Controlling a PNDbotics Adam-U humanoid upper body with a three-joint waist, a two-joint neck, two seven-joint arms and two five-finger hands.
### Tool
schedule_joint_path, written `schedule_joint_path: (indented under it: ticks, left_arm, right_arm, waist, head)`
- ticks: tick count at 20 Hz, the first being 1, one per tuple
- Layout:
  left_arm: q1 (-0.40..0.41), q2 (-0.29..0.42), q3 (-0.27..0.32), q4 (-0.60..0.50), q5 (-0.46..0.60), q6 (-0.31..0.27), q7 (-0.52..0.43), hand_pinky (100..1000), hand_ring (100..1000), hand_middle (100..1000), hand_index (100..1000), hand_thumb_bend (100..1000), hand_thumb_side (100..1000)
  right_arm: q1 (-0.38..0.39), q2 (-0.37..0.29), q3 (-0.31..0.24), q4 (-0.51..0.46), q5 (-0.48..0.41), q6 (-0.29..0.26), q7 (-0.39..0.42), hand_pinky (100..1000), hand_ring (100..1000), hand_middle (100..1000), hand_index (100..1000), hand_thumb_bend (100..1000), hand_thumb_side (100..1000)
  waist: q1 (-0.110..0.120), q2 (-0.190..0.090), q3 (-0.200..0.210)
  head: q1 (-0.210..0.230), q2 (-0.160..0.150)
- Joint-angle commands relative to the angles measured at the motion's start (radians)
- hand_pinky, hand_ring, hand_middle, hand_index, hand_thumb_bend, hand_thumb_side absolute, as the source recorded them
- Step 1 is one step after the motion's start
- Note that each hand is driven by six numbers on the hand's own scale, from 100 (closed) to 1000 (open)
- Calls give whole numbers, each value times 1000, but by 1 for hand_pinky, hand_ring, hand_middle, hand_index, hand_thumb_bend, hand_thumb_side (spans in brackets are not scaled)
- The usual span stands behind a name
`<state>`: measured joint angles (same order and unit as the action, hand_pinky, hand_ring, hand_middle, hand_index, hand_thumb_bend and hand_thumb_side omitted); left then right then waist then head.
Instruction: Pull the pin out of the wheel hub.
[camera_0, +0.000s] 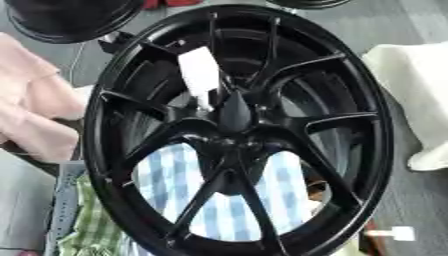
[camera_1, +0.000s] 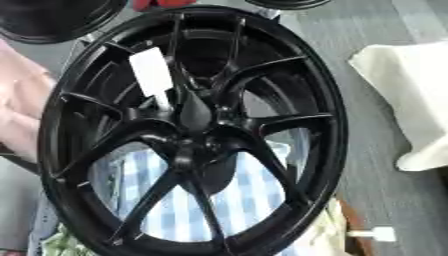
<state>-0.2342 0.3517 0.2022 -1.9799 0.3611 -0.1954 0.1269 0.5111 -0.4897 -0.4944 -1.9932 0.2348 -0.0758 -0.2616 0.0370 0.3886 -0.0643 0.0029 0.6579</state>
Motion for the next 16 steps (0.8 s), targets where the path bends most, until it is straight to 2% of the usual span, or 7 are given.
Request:
schedule_joint_path:
  ticks: [1, 6, 7, 9, 10, 15, 16]
  left_arm:
    - [-1, 11, 9, -20, -5, 1, 0, 855, 659, 646, 763, 126, 714]
    - [1, 11, 9, -20, -5, 2, 0, 856, 660, 646, 763, 127, 714]
    - [1, 11, 9, -20, -5, 2, 0, 856, 659, 646, 763, 127, 714]
    - [1, 12, 9, -20, -4, 1, 1, 856, 660, 647, 763, 127, 713]
    - [1, 13, 9, -20, -4, 1, 2, 856, 660, 647, 763, 126, 712]
    - [-9, 19, 3, -20, 0, 1, -2, 855, 661, 648, 763, 123, 707]
    - [-11, 19, 1, -20, 1, 2, -3, 855, 661, 648, 763, 123, 707]
  right_arm:
    - [8, -6, -18, -7, 5, -2, -3, 892, 959, 881, 881, 341, 100]
    - [-11, 5, -30, -7, -28, -35, -36, 855, 898, 829, 840, 239, 100]
    - [-17, 5, -31, -7, -42, -50, -51, 839, 863, 794, 812, 199, 171]
    - [-39, -3, -28, -7, -71, -81, -82, 825, 830, 756, 771, 109, 248]
    - [-55, -10, -22, -7, -81, -95, -96, 822, 820, 746, 763, 100, 258]
    - [-137, -41, 68, -7, -78, -169, -170, 812, 794, 718, 728, 100, 393]
    - [-152, -43, 93, -7, -70, -185, -186, 814, 794, 718, 727, 100, 392]
  waist:
    - [-4, -23, -2]
    - [-7, -25, -5]
    - [-7, -26, -5]
    - [-8, -29, -3]
    - [-8, -30, -3]
    - [-9, -38, -1]
    - [-9, -39, -1]
  head:
    - [2, 3]
    - [3, 2]
    - [4, 0]
    - [7, -7]
    - [9, -10]
    - [8, -16]
    - [6, -18]
